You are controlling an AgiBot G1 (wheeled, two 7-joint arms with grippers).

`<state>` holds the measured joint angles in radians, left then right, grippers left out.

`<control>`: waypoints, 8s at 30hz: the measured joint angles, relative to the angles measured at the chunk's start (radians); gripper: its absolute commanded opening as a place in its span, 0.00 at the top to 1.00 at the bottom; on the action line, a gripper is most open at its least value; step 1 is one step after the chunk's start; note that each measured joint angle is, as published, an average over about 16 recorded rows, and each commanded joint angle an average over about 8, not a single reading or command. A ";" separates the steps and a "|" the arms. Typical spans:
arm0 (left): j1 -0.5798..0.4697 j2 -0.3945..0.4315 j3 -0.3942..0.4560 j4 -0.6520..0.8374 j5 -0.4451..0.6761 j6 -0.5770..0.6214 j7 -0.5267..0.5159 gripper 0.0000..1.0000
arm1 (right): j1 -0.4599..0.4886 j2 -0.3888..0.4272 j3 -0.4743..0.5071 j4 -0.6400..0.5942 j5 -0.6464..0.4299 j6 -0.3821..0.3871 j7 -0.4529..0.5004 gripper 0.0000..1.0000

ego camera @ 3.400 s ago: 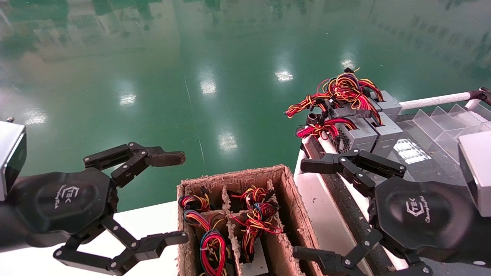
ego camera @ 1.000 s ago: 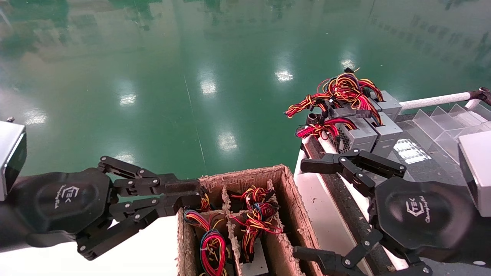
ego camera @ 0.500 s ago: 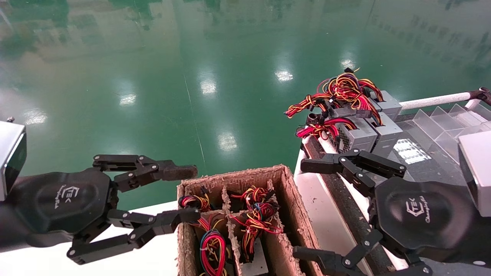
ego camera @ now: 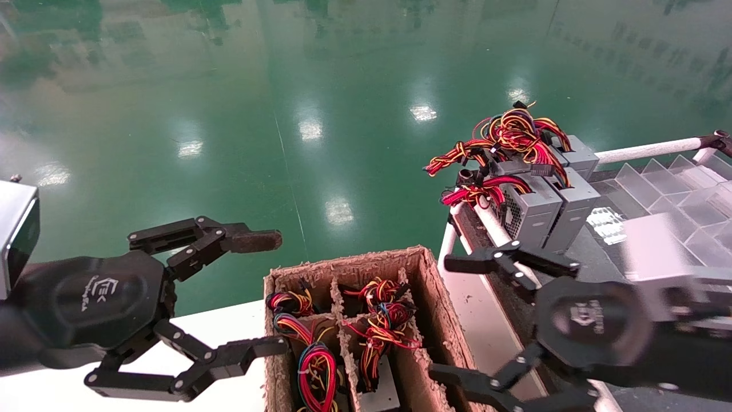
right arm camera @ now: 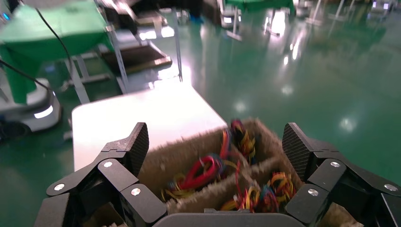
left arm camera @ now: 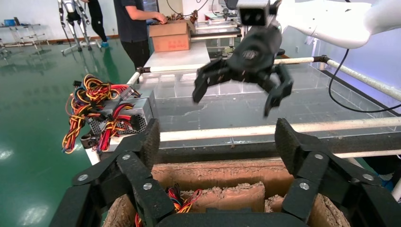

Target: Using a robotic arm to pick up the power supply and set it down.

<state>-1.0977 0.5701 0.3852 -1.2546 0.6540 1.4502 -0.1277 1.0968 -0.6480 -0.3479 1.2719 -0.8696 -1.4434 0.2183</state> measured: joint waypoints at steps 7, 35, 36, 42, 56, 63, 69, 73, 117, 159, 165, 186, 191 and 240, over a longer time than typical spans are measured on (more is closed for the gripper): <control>0.000 0.000 0.000 0.000 0.000 0.000 0.000 0.00 | 0.052 -0.078 -0.088 -0.003 -0.135 0.036 0.072 0.00; 0.000 0.000 0.000 0.000 0.000 0.000 0.000 0.00 | 0.089 -0.330 -0.278 -0.051 -0.404 0.147 0.191 0.94; 0.000 0.000 0.000 0.000 0.000 0.000 0.000 0.00 | 0.087 -0.334 -0.280 -0.054 -0.408 0.152 0.190 0.99; 0.000 0.000 0.000 0.000 0.000 0.000 0.000 0.00 | 0.081 -0.360 -0.289 -0.069 -0.432 0.182 0.183 1.00; 0.000 0.000 0.000 0.000 0.000 0.000 0.000 0.00 | 0.083 -0.401 -0.304 -0.094 -0.480 0.233 0.170 1.00; 0.000 0.000 0.000 0.000 0.000 0.000 0.000 0.00 | 0.083 -0.406 -0.309 -0.106 -0.493 0.240 0.161 1.00; 0.000 0.000 0.000 0.000 0.000 0.000 0.000 0.00 | 0.081 -0.406 -0.309 -0.119 -0.493 0.239 0.150 1.00; 0.000 0.000 0.000 0.000 0.000 0.000 0.000 0.00 | 0.080 -0.403 -0.304 -0.124 -0.485 0.237 0.143 1.00; 0.000 0.000 0.000 0.000 0.000 0.000 0.000 0.00 | 0.044 -0.175 0.003 -0.032 -0.002 0.141 0.093 1.00; 0.000 0.000 0.001 0.000 0.000 0.000 0.000 0.00 | 0.205 0.111 0.179 -0.549 -0.009 0.090 -0.186 1.00; 0.000 0.000 0.001 0.000 0.000 0.000 0.000 0.00 | 0.234 0.118 0.159 -0.614 -0.081 0.162 -0.229 1.00; 0.000 0.000 0.001 0.000 -0.001 0.000 0.000 0.00 | 0.487 -0.047 0.054 -0.889 -0.298 0.325 -0.369 1.00; 0.000 0.000 0.001 0.000 -0.001 0.000 0.000 0.00 | 0.539 -0.090 0.038 -0.958 -0.324 0.337 -0.407 1.00; 0.000 0.000 0.001 0.000 -0.001 0.000 0.001 0.00 | 0.690 -0.117 0.039 -1.222 -0.320 0.228 -0.508 0.00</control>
<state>-1.0979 0.5697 0.3861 -1.2544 0.6534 1.4498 -0.1272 1.7865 -0.7647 -0.3085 0.0498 -1.1900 -1.2156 -0.2900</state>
